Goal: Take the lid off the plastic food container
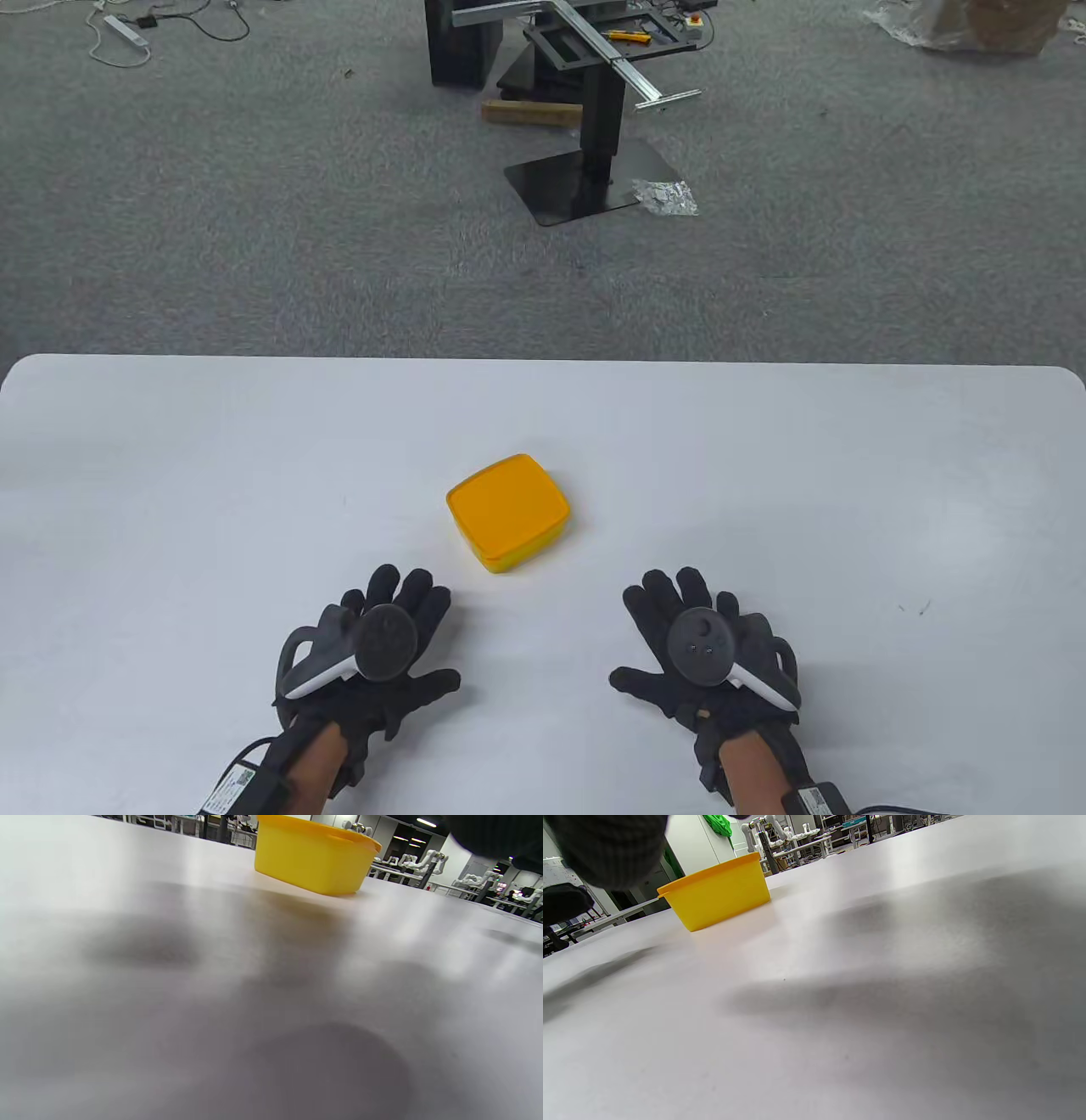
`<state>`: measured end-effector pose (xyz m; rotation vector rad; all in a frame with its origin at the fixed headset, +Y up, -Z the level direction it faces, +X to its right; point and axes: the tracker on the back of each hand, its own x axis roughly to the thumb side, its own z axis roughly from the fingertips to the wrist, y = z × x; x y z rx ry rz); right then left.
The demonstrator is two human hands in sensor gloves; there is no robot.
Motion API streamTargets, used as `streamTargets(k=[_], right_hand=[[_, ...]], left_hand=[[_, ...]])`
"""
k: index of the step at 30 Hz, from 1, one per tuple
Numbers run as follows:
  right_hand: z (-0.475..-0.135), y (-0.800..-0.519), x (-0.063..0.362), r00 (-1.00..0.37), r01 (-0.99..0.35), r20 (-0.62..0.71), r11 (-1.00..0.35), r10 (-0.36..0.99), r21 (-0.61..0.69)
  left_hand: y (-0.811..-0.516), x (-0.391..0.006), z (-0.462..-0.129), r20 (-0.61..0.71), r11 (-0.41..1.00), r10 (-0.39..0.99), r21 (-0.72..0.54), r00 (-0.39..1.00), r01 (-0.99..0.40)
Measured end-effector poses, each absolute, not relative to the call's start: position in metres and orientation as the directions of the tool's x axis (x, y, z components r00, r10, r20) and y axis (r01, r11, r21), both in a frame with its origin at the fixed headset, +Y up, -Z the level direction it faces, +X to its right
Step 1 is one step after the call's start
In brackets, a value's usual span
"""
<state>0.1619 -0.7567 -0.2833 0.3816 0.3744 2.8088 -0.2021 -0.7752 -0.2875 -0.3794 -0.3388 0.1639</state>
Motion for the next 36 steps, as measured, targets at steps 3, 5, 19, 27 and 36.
streamTargets(k=[3,5,19,27,36], right_hand=[[-0.284,-0.759,0.161,-0.923,-0.236,0.226,-0.921,0.312,0.308],[-0.284,-0.761,0.16,-0.92,-0.243,0.226,-0.918,0.321,0.314],[-0.283,-0.768,0.159,-0.924,-0.231,0.219,-0.915,0.313,0.332],[-0.283,-0.766,0.161,-0.918,-0.254,0.215,-0.91,0.334,0.328],[-0.284,-0.765,0.162,-0.906,-0.288,0.21,-0.898,0.368,0.332]], left_hand=[[-0.778,-0.197,-0.286,0.312,0.916,0.194,-0.397,0.93,-0.058],[-0.776,-0.197,-0.286,0.311,0.914,0.213,-0.398,0.926,-0.077],[-0.773,-0.2,-0.286,0.318,0.922,0.227,-0.374,0.921,-0.099],[-0.776,-0.197,-0.286,0.323,0.918,0.224,-0.387,0.92,-0.087],[-0.752,-0.201,-0.301,0.259,0.923,0.276,-0.34,0.926,-0.18]])
